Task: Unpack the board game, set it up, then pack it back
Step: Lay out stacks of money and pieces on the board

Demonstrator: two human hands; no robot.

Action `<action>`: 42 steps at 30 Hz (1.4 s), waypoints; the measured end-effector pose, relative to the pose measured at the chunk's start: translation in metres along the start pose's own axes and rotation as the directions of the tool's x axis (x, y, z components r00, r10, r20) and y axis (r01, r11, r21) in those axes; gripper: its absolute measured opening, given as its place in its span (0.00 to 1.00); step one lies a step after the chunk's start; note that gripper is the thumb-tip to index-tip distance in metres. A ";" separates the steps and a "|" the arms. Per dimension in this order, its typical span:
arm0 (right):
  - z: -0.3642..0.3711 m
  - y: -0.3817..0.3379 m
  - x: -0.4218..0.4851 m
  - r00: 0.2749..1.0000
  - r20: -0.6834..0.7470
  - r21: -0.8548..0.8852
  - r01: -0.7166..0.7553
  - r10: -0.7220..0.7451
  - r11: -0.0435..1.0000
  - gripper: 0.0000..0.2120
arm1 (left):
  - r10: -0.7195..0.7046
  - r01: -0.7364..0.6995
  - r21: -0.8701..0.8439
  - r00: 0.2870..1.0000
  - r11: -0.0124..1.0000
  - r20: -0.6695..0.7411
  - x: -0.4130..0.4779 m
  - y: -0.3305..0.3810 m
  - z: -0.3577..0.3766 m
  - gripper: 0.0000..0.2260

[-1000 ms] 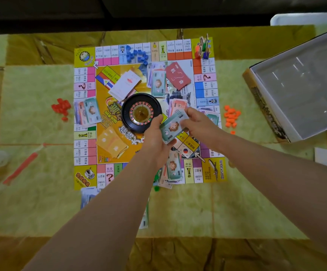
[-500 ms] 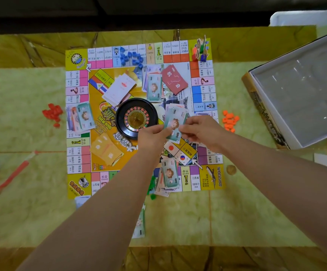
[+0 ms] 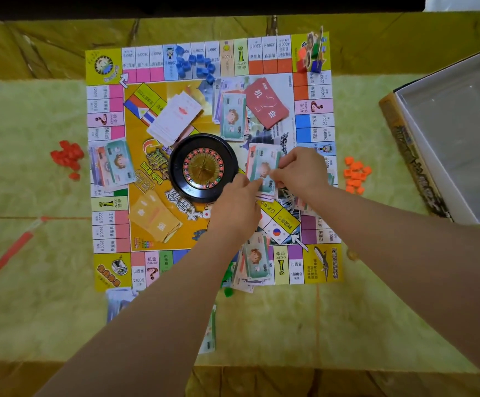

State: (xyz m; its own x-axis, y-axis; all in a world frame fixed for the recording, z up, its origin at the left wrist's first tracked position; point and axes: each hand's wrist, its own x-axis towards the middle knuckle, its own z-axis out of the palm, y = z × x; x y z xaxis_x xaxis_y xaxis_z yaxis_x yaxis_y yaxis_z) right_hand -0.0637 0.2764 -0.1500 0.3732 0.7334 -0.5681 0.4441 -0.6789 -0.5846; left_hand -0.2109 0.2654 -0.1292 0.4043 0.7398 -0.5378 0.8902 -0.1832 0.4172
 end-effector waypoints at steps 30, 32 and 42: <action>0.080 0.052 -0.183 0.880 0.405 -0.069 0.300 -0.248 0.952 0.05 | -0.350 0.346 -0.092 0.936 0.934 -0.033 -0.173 -0.089 0.047 0.05; 0.103 0.054 -0.201 0.881 0.390 -0.121 0.339 -0.269 0.933 0.08 | -0.362 0.356 -0.115 0.932 0.927 -0.032 -0.192 -0.106 0.056 0.06; 0.178 0.054 -0.241 0.879 0.305 -0.559 0.477 -0.367 0.678 0.36 | -0.280 0.250 -0.277 0.957 0.928 -0.074 -0.228 -0.164 0.095 0.11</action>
State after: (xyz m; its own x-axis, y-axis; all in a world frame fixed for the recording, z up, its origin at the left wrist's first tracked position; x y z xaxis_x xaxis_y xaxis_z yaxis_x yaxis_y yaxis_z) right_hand -0.2746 0.0570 -0.1471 -0.0835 0.8830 -0.4619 0.9345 -0.0915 -0.3440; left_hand -0.4286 0.0650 -0.1448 0.1218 0.8073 -0.5775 0.8690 0.1943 0.4550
